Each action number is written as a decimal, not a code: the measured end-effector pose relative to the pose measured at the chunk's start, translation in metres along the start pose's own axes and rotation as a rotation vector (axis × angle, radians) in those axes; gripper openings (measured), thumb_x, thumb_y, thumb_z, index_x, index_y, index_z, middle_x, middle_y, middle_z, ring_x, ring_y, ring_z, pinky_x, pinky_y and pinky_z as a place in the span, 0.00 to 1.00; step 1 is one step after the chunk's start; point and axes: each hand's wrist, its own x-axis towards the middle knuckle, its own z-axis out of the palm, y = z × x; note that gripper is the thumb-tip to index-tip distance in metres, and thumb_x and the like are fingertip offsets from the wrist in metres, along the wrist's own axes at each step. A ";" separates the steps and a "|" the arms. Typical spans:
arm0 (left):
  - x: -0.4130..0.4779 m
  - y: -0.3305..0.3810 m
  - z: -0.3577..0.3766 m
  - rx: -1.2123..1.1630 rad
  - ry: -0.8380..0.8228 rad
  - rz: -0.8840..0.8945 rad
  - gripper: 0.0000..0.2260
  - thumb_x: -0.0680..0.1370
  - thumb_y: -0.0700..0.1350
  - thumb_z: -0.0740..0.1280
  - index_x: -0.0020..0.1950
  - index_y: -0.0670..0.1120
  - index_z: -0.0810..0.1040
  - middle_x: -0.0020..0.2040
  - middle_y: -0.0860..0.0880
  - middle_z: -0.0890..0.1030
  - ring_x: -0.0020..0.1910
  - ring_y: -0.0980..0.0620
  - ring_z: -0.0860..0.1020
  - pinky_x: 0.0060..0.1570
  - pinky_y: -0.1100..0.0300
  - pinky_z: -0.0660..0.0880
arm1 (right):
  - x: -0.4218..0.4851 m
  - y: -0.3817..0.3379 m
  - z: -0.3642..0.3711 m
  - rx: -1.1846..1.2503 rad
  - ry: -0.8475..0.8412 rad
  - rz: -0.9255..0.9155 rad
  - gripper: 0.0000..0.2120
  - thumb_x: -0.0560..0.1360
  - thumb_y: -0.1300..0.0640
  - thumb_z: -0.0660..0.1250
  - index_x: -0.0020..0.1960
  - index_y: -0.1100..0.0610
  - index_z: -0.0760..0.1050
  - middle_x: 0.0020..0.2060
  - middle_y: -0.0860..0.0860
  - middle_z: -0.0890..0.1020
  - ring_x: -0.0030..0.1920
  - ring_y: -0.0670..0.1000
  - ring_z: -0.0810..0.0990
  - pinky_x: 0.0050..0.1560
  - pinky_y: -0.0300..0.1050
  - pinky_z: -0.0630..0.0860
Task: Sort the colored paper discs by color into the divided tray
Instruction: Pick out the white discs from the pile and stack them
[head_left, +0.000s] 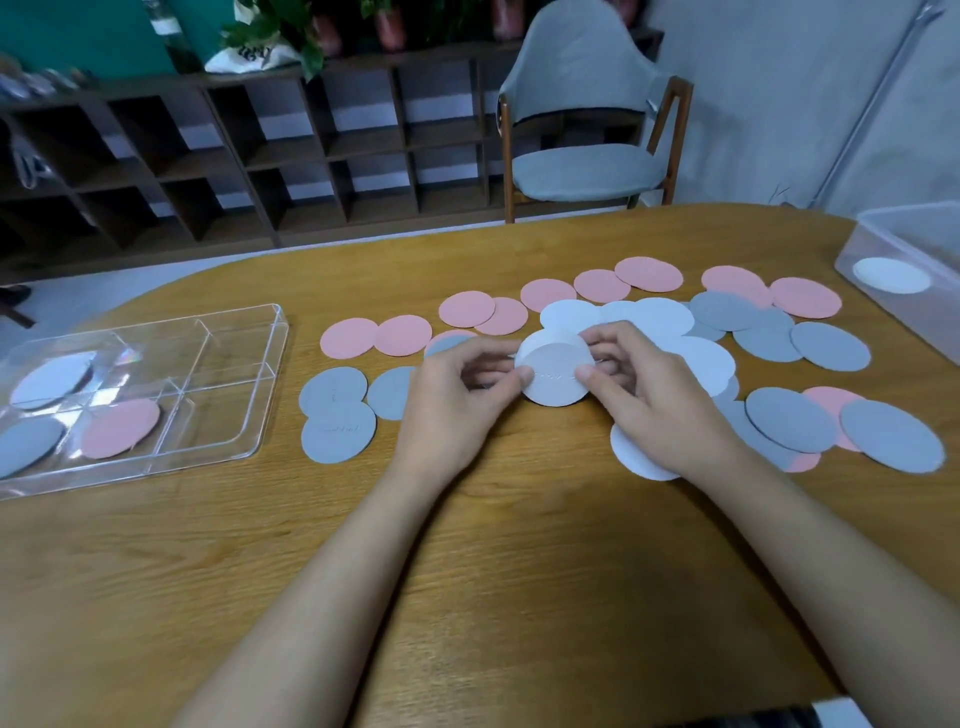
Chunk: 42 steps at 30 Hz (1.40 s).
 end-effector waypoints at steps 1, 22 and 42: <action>-0.002 0.002 -0.003 -0.003 -0.004 0.005 0.10 0.76 0.44 0.77 0.56 0.49 0.86 0.48 0.52 0.87 0.48 0.55 0.86 0.55 0.56 0.83 | -0.002 -0.002 0.000 0.046 0.000 0.003 0.13 0.82 0.54 0.68 0.66 0.51 0.75 0.52 0.40 0.82 0.50 0.41 0.82 0.54 0.33 0.76; -0.058 -0.006 -0.257 0.090 0.187 -0.094 0.07 0.75 0.46 0.77 0.52 0.49 0.88 0.45 0.46 0.88 0.46 0.48 0.88 0.55 0.46 0.83 | 0.056 -0.184 0.155 0.110 -0.290 -0.130 0.09 0.75 0.55 0.76 0.53 0.51 0.81 0.45 0.48 0.85 0.41 0.45 0.82 0.49 0.42 0.80; 0.040 -0.097 -0.382 0.418 0.250 -0.358 0.07 0.73 0.52 0.77 0.49 0.54 0.84 0.42 0.51 0.86 0.43 0.48 0.85 0.46 0.44 0.84 | 0.190 -0.225 0.320 -0.156 -0.368 -0.091 0.07 0.74 0.50 0.75 0.51 0.49 0.83 0.42 0.44 0.85 0.48 0.47 0.82 0.53 0.49 0.80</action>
